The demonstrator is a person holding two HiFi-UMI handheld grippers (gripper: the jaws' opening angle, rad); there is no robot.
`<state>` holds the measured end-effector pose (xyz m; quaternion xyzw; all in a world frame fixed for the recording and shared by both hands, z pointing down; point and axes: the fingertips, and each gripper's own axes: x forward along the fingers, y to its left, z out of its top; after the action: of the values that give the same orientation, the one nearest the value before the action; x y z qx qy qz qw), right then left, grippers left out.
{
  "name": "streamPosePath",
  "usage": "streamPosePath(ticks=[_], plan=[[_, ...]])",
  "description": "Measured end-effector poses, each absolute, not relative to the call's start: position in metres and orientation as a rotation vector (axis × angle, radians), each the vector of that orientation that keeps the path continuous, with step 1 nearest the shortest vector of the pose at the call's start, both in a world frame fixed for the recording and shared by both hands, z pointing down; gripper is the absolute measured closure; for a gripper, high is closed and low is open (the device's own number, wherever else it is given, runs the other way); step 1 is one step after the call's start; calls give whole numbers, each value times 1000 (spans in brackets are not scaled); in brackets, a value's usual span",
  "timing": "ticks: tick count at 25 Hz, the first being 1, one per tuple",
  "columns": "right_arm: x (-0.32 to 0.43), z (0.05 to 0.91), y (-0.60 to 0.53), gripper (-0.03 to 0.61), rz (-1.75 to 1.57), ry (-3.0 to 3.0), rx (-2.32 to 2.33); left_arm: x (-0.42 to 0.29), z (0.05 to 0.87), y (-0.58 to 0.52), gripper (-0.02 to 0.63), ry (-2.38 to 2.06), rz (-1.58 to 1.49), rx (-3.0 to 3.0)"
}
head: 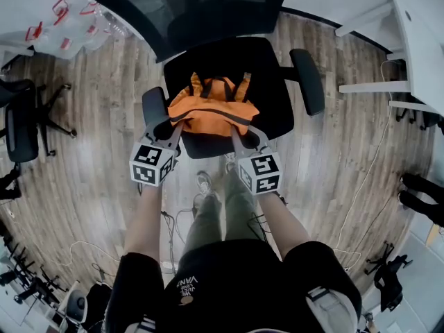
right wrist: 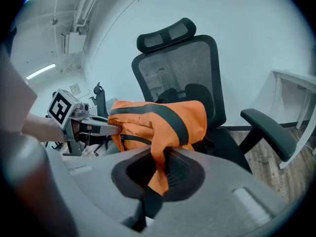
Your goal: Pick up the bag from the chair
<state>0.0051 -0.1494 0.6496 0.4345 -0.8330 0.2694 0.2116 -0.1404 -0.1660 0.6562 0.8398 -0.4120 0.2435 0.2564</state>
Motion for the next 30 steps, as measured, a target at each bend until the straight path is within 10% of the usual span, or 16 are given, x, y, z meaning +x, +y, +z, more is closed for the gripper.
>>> streamPosePath(ticks=[30], plan=[[22,541,-161,563,565,-2405,1258,-125,543,-162,571,-1195,537,2403]])
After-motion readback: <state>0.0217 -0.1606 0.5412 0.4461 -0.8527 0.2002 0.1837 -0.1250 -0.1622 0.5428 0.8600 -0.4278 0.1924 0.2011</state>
